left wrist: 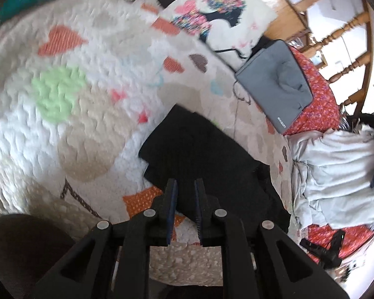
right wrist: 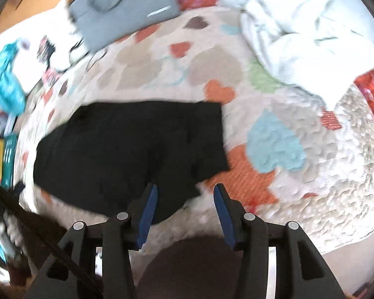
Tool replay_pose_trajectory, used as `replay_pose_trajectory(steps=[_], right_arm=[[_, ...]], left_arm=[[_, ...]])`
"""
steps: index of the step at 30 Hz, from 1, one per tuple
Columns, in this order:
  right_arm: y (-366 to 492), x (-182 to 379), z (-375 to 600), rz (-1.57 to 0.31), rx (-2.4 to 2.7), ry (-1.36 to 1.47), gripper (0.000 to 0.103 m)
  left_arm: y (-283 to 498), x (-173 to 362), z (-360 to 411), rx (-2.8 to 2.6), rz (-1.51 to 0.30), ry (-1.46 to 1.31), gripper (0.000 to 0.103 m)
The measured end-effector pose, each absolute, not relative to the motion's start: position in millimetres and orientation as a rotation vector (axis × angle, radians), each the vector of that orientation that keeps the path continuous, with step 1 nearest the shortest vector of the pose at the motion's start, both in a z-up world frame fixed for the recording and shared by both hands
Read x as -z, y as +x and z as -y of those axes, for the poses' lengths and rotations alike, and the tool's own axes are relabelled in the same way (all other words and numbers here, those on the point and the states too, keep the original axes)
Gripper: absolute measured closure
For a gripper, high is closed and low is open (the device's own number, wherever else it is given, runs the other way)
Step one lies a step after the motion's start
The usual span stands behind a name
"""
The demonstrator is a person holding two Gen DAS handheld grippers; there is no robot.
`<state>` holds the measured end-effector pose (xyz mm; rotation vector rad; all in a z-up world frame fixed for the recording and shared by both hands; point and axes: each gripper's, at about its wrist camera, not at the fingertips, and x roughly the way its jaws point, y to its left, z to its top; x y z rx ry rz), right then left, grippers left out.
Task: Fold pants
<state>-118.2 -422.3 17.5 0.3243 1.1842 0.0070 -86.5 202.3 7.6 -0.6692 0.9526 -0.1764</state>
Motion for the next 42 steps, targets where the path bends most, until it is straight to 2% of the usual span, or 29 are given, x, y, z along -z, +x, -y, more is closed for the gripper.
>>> replay_pose_trajectory(steps=[3,5,7,13,15,21,25,27,28,29,31,35,42], right_arm=[[-95.7,-2.9,415.2,-1.19,-0.01,0.255,0.052],[-82.2,10.3,406.1,-1.207,-0.021,0.214,0.061],[-67.4,20.9,395.8,-1.225,-0.056,0.175,0.064],[-36.1,52.7,364.3,-1.274,-0.085,0.004,0.064],[-35.5,47.1,363.7,-1.263,-0.108,0.029,0.093],[-41.4,9.2,382.6,-1.154,-0.016,0.051,0.094],[-35.5,10.9,411.6,-1.166,0.079,0.081,0.094],[-31.6,25.6,421.0,-1.201,0.138,0.081,0.093],[-30.1,31.7,424.2,-1.214,0.157,0.086,0.085],[-28.9,38.6,429.4,-1.229,0.194,0.104,0.07],[-31.6,36.9,438.3,-1.215,0.223,0.154,0.057],[-45.5,24.2,455.0,-1.161,0.198,0.31,0.04],[-50.3,52.8,445.4,-1.218,0.026,0.395,0.036]], left_arm=[[-84.3,-15.0,-185.0,0.213,-0.938,-0.624,0.083],[-82.4,-15.0,-172.5,0.237,-0.948,-0.607,0.083],[-76.8,-14.5,-149.9,0.275,-0.966,-0.581,0.082],[-72.1,-14.6,-111.6,0.333,-0.984,-0.515,0.082],[-70.1,-13.5,-104.5,0.333,-0.989,-0.496,0.082],[-60.4,-3.7,-99.8,0.308,-1.013,-0.492,0.082],[-55.7,1.5,-94.3,0.298,-1.018,-0.477,0.082],[-53.3,7.0,-91.3,0.285,-1.028,-0.469,0.082],[-51.7,11.9,-90.1,0.276,-1.043,-0.466,0.082],[-51.5,14.1,-90.0,0.272,-1.05,-0.468,0.082],[-52.3,18.5,-90.0,0.273,-1.065,-0.471,0.082],[-54.4,17.7,-89.4,0.274,-1.057,-0.457,0.081],[-54.5,20.5,-77.0,0.304,-1.069,-0.457,0.078]])
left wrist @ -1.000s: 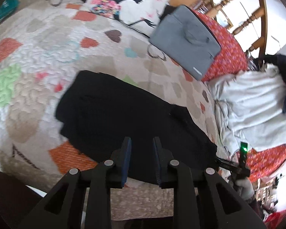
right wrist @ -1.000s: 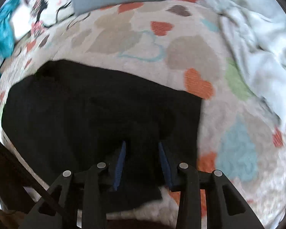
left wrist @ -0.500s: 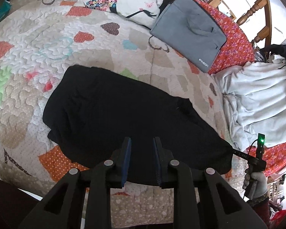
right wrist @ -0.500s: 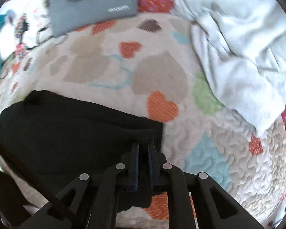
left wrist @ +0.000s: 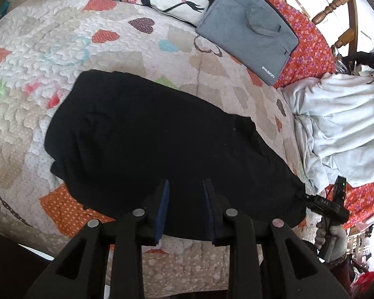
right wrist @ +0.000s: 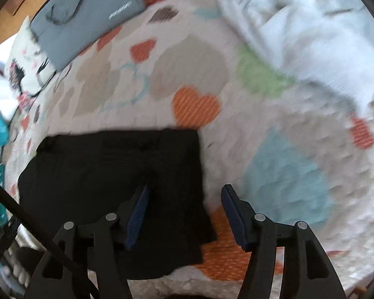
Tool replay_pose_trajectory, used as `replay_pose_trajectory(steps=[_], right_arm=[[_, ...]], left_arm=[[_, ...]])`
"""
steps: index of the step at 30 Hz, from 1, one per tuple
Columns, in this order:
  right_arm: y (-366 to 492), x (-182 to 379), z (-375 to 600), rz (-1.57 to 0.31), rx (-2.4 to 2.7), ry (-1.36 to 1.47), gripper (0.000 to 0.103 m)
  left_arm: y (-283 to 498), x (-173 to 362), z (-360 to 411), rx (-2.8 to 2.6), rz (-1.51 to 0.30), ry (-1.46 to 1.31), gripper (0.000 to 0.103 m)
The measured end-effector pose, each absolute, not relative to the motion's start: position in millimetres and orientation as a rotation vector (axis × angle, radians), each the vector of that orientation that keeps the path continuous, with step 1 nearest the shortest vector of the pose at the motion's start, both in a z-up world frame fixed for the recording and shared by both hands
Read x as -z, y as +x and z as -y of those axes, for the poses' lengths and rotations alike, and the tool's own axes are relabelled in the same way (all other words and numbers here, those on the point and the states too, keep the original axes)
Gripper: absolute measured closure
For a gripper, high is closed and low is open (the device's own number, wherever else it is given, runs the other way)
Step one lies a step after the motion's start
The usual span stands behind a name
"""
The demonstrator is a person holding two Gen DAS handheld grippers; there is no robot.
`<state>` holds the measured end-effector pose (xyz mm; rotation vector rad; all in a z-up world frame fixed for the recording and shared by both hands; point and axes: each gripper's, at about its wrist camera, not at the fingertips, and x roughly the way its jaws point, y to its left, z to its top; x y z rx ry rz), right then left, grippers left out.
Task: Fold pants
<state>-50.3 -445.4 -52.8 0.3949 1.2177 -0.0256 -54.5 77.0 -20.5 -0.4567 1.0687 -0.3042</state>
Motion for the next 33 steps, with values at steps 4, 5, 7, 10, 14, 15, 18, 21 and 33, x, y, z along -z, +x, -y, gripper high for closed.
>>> replay_pose_trajectory(steps=[4,5,7,10,14,15,18,21,33], right_arm=[[-40.6,57.1,431.7,-1.222,-0.045,0.404,0.065],[-38.5,57.6,429.8,-1.23,-0.028,0.384,0.073],[-38.0,51.5,432.2,-1.21,-0.038,0.402,0.083],[-37.2,30.2,441.5,-1.136,-0.018,0.419,0.087],[-32.1,23.7,445.9,-1.119,0.081,0.339,0.087],[-31.3,29.6,445.4,-1.141,0.098,0.321,0.087],[-32.0,53.5,451.8,-1.223,0.127,0.333,0.069],[-44.3,42.4,472.1,-1.203,0.126,0.451,0.053],[-18.7,-40.5,360.8,-1.088,-0.094,0.215,0.044]], left_arm=[[-55.0,22.5,-70.8,0.303,-1.077,-0.442,0.078],[-54.6,22.5,-70.2,0.298,-1.078,-0.442,0.078],[-53.0,21.6,-70.9,0.287,-1.078,-0.444,0.078],[-48.8,17.2,-70.9,0.268,-1.063,-0.432,0.078],[-41.8,14.8,-71.9,0.253,-1.037,-0.431,0.075],[-39.7,16.1,-71.7,0.25,-1.036,-0.432,0.074],[-33.8,23.9,-70.4,0.24,-1.045,-0.427,0.073],[-28.9,32.6,-70.5,0.243,-1.054,-0.405,0.073],[-34.9,56.8,-64.1,0.278,-0.952,-0.255,0.071]])
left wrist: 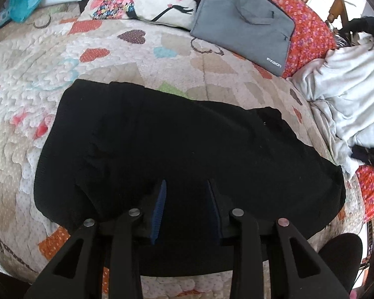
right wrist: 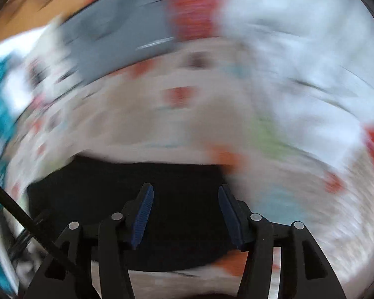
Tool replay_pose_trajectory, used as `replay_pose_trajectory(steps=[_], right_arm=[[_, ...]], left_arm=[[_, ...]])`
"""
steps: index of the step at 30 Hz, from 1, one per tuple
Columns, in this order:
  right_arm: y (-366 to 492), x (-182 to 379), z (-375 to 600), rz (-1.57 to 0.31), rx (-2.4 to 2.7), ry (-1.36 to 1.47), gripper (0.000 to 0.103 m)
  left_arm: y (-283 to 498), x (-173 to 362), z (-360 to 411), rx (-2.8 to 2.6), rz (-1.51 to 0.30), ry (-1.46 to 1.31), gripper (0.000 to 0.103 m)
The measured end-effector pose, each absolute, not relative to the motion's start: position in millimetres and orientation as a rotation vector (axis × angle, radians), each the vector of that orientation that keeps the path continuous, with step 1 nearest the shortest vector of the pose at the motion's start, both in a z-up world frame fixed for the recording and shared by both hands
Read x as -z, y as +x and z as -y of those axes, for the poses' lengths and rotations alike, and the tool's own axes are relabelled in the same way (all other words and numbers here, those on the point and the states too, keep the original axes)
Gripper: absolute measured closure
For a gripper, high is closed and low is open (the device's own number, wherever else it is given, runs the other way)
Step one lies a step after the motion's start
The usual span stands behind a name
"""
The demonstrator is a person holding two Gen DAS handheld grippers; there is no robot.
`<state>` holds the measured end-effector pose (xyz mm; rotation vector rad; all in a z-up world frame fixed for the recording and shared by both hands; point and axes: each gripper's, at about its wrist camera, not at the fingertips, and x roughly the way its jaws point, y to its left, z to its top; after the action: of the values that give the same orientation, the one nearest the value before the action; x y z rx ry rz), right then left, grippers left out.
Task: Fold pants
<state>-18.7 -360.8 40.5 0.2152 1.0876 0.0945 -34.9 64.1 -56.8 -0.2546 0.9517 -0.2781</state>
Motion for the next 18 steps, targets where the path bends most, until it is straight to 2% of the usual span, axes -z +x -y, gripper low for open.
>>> replay_pose_trajectory(steps=[6,10,11,12,13,18], right_arm=[[67.0,-0.8,223.1,-1.165,-0.31,0.053,0.047],[103.3,24.7,189.6,-1.217,-0.313,0.001,0.047],[111.0,32.6,183.8,-1.251,-0.309,-0.005,0.057],[115.9,40.3,179.6,-1.294,-0.325,-0.003,0.072],[114.7,44.9,178.4,-1.33,-0.344,0.0,0.096],[132.7,38.2,166.5,-1.312,-0.281,-0.081,0.097]], left_arm=[[-40.1,62.5,-73.5,0.312,-0.911,-0.31,0.071],[-40.8,63.2,-72.8,0.311,-0.901,-0.313,0.071],[-41.0,63.3,-72.5,0.311,-0.9,-0.313,0.071],[-41.2,63.5,-72.5,0.31,-0.9,-0.313,0.071],[-41.1,63.8,-72.3,0.309,-0.9,-0.314,0.071],[-39.9,64.5,-72.7,0.305,-0.903,-0.322,0.07]])
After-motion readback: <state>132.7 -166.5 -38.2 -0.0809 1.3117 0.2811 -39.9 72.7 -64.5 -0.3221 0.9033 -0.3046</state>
